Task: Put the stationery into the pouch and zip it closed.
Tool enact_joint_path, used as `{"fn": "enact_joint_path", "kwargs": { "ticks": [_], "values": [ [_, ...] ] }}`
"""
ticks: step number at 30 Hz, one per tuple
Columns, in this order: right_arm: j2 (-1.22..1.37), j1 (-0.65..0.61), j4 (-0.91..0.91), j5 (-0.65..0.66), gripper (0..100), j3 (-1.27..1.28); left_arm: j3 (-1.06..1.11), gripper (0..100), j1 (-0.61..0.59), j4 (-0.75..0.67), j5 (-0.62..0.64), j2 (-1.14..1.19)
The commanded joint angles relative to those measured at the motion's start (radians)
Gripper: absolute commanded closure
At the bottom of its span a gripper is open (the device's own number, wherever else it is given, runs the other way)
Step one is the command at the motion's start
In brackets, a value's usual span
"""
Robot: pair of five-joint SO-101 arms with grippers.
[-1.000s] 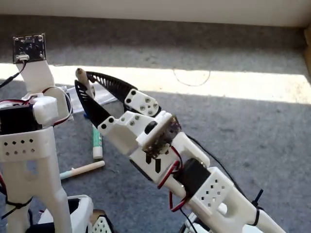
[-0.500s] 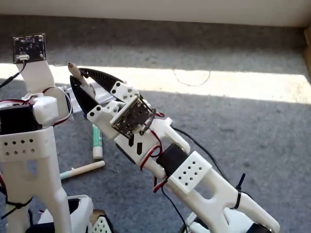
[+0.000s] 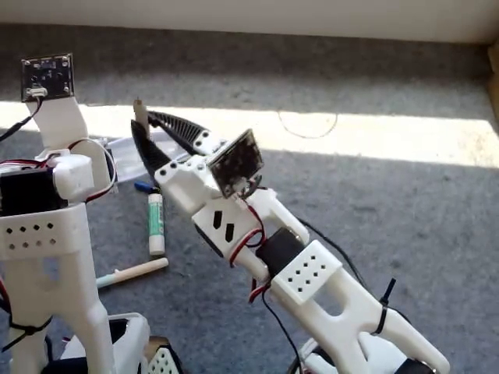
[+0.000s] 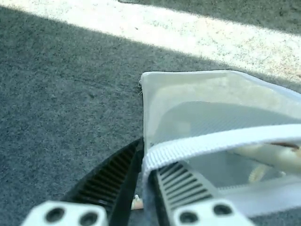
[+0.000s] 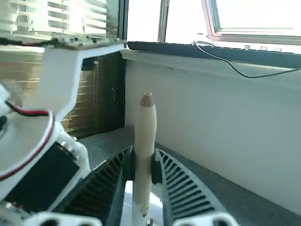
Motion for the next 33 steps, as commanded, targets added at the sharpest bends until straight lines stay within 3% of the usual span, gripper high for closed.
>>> {"fn": "enact_joint_path", "kwargs": {
  "ticks": [1,21,27,33],
  "values": [
    [-0.01,0.038,-0.021,-0.074,99.3,-0.013,-0.004,99,0.021,0.011,0.005,-0.021],
    [-0.008,-0.044,-0.021,-0.077,99.1,-0.005,0.007,99,0.021,0.011,0.006,-0.021],
    [-0.008,-0.044,-0.021,-0.077,89.5,-0.005,0.007,99,0.021,0.011,0.006,-0.021],
    [-0.013,-0.044,-0.021,-0.077,89.2,-0.005,0.007,99,0.021,0.011,0.006,-0.021]
  ]
}}
